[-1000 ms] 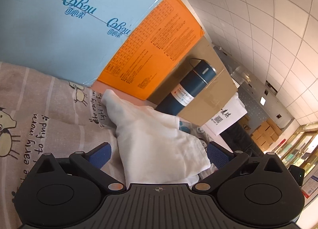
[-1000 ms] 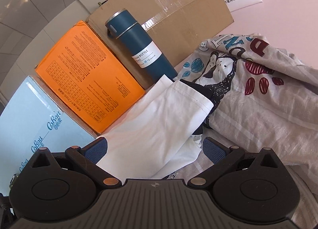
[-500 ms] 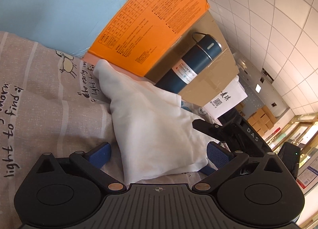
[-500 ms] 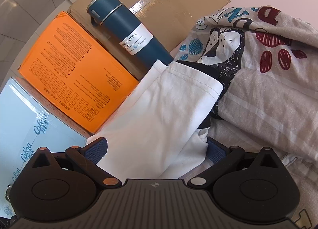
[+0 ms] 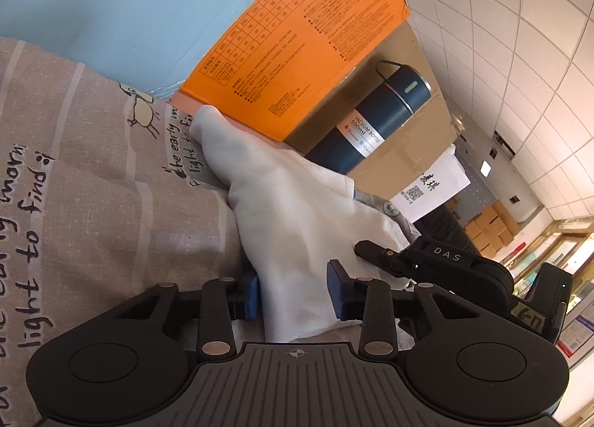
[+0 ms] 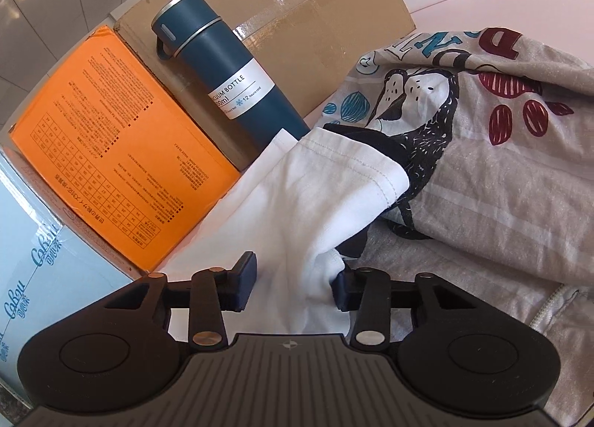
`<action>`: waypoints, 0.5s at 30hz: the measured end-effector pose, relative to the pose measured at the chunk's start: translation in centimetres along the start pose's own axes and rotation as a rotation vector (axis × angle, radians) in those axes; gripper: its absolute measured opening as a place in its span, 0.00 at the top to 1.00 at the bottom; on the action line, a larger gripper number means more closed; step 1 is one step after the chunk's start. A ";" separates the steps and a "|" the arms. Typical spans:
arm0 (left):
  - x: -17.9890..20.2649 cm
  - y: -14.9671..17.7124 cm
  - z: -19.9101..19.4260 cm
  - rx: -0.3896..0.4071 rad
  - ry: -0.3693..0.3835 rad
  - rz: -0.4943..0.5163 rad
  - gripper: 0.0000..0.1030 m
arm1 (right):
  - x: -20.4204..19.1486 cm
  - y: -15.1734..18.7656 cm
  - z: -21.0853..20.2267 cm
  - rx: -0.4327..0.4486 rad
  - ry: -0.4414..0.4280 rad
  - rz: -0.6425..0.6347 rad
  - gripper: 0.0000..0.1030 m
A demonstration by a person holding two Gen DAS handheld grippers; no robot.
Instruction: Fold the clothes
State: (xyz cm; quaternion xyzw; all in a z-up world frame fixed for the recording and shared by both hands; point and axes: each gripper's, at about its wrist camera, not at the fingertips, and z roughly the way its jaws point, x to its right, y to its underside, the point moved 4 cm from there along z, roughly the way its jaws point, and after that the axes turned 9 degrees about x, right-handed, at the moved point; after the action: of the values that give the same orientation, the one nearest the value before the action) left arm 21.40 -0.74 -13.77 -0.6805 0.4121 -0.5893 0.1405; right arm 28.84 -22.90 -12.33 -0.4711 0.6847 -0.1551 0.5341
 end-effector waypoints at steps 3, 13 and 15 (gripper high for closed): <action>-0.2 -0.1 0.0 -0.003 0.005 -0.011 0.84 | -0.6 -0.2 -0.8 0.016 -0.049 -0.018 0.80; 1.3 -0.9 -2.4 0.127 0.020 0.093 0.92 | -3.5 -0.9 -3.6 0.072 -0.269 -0.037 0.82; 1.8 -1.3 -3.2 0.177 0.022 0.125 0.92 | -4.0 -1.3 -4.1 0.082 -0.322 -0.024 0.82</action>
State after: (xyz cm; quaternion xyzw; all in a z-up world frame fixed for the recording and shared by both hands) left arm 18.97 -0.28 -10.84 -0.6321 0.4016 -0.6209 0.2318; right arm 25.83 -21.55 -7.49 -0.4759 0.5777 -0.1118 0.6537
